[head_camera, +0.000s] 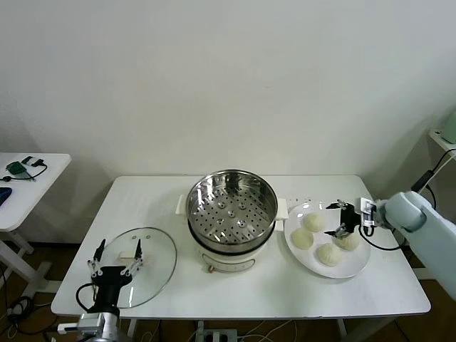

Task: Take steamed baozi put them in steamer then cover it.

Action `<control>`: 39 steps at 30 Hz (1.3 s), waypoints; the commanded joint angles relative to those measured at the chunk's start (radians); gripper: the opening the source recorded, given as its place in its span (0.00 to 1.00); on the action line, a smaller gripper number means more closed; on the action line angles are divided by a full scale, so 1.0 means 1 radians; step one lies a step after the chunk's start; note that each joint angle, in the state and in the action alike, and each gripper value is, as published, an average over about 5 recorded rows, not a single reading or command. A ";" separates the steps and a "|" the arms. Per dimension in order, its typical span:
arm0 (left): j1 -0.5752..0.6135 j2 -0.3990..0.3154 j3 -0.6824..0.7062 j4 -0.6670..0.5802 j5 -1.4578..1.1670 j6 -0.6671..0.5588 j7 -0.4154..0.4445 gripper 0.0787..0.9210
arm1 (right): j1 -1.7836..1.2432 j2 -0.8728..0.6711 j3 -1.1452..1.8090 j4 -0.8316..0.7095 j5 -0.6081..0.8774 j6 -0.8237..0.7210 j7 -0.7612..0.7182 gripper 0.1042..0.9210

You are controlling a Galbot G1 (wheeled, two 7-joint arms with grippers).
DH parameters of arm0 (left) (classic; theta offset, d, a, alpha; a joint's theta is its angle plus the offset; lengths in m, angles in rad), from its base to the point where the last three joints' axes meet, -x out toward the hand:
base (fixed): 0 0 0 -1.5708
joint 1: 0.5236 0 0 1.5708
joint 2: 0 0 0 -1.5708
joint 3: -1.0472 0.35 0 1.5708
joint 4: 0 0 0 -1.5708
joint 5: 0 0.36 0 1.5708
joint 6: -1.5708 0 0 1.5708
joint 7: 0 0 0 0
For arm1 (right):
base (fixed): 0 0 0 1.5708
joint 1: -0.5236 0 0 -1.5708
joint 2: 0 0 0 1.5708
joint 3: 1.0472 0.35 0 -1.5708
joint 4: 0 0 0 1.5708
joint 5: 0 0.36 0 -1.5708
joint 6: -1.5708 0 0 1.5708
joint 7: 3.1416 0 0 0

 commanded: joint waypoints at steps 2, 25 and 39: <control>0.003 0.002 -0.006 0.005 -0.005 -0.001 -0.001 0.88 | 0.402 0.124 -0.471 -0.265 -0.015 0.012 -0.118 0.88; 0.012 0.022 -0.050 0.025 -0.031 -0.001 -0.004 0.88 | 0.303 0.359 -0.416 -0.469 -0.046 0.044 -0.102 0.88; 0.012 0.020 -0.058 0.027 -0.032 -0.001 -0.005 0.88 | 0.295 0.396 -0.403 -0.534 -0.083 0.061 -0.111 0.81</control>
